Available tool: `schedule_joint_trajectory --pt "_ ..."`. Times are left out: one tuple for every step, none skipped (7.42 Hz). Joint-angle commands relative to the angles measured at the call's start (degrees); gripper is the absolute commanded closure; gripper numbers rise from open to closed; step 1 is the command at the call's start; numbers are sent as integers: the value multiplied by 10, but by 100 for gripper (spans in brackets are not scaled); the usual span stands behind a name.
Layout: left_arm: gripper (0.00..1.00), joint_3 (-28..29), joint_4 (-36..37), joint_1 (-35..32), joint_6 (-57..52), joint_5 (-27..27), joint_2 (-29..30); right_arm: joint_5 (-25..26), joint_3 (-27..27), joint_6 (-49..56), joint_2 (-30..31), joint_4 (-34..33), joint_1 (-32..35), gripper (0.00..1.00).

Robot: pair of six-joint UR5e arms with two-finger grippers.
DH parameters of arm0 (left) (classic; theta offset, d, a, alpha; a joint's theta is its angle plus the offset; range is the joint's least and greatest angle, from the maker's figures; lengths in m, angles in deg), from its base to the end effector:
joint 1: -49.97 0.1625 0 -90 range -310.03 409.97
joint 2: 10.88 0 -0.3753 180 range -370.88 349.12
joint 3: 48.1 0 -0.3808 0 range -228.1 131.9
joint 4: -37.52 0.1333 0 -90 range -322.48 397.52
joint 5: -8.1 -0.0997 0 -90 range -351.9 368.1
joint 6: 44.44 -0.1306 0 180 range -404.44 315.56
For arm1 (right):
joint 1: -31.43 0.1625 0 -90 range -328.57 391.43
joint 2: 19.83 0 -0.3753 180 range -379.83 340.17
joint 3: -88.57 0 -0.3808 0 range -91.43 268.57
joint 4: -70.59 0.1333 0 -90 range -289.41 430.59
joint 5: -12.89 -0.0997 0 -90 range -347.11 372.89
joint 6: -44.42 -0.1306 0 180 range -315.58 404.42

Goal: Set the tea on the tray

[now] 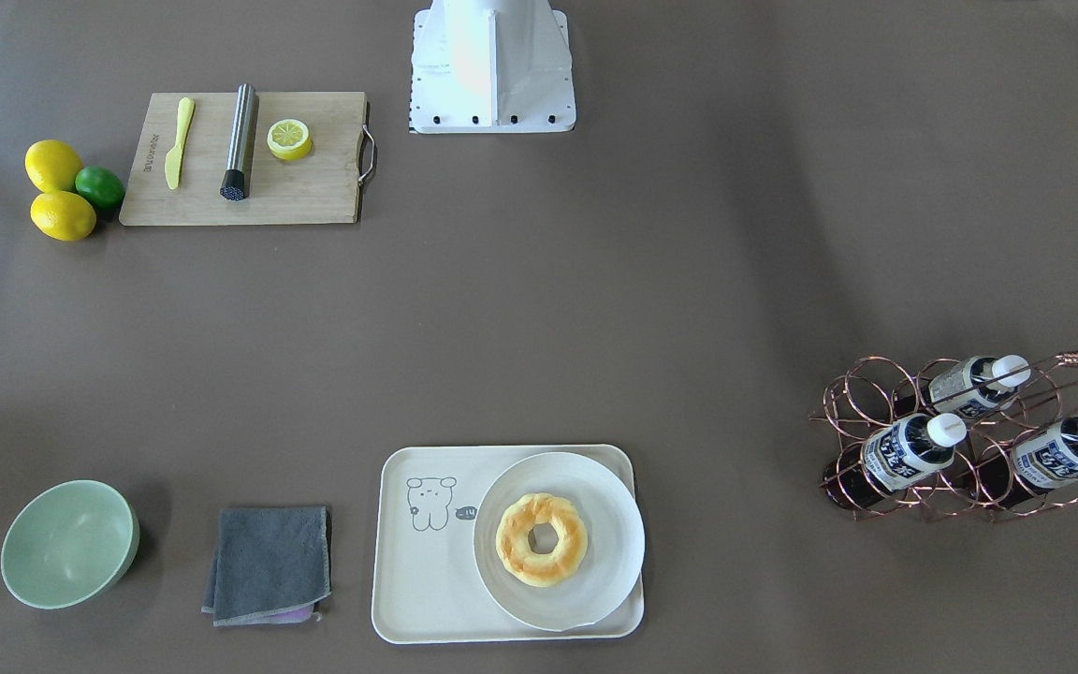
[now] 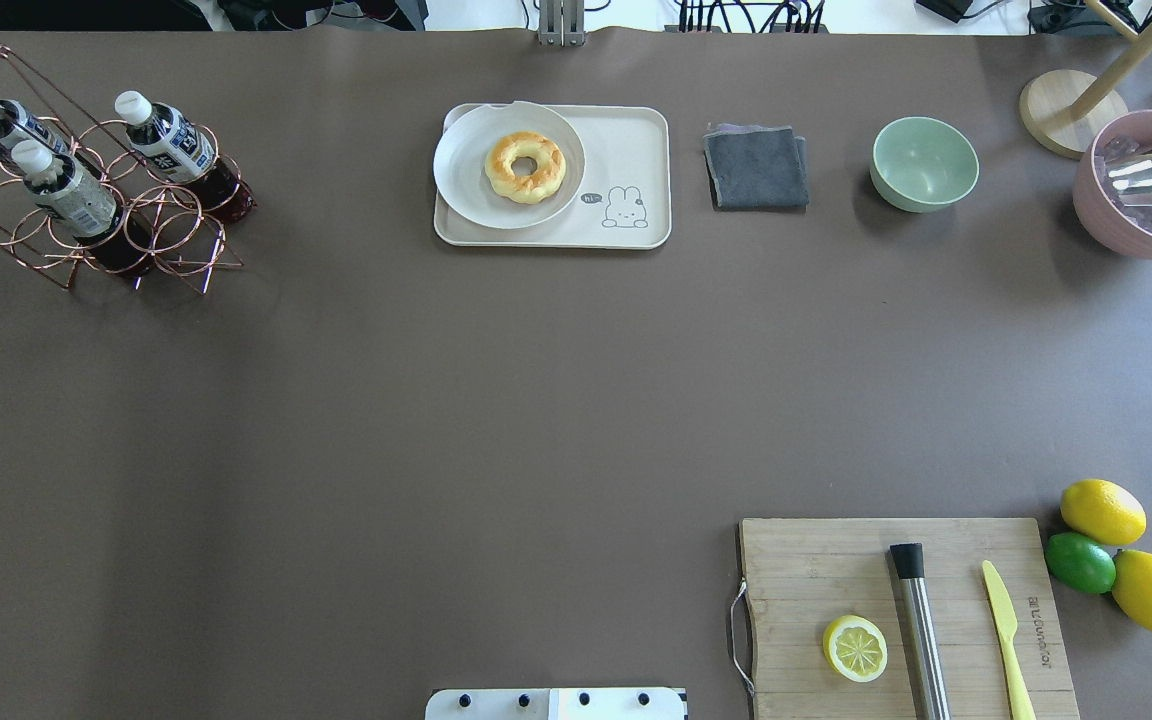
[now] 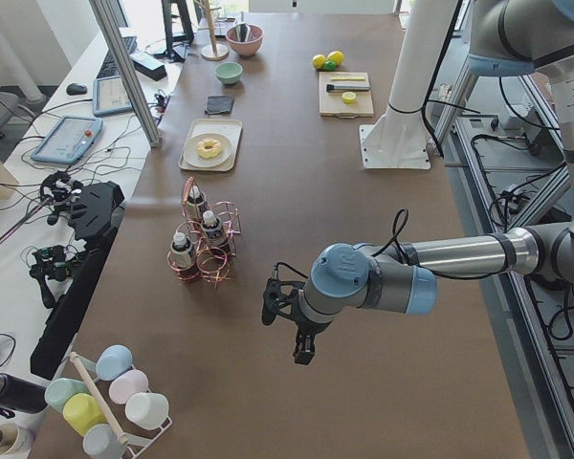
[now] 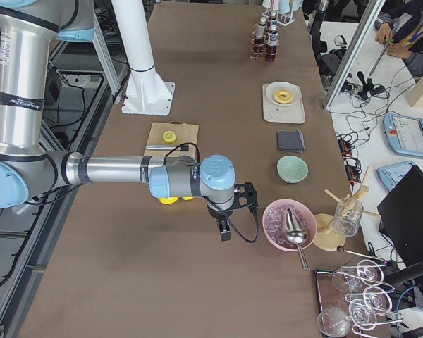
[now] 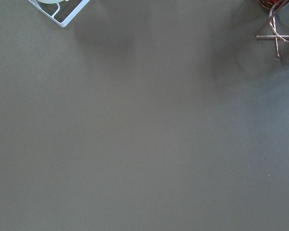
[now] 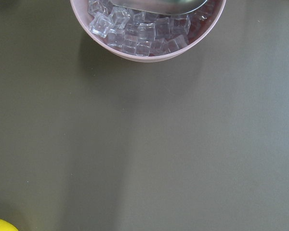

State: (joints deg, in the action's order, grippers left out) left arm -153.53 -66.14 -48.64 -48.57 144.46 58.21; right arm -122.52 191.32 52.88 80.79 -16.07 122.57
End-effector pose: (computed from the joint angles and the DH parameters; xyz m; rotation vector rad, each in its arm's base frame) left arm -0.0917 -0.3468 0.6245 0.2236 0.7877 -0.0160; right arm 0.0486 -0.4185 0.5990 0.1565 -0.7824 -0.1587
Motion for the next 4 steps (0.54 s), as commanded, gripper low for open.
schedule_joint_trajectory --pt "3 -6 -7 -1 0 0 2 -13 1 0 5 0 0 0" --pt "3 -8 -5 1 24 -2 5 -14 0 -1 5 0 0 0" --pt "3 -19 -7 1 26 0 3 -14 -1 -1 7 -1 0 0" --pt "3 -21 -8 4 26 4 1 -19 0 -2 6 0 0 0"
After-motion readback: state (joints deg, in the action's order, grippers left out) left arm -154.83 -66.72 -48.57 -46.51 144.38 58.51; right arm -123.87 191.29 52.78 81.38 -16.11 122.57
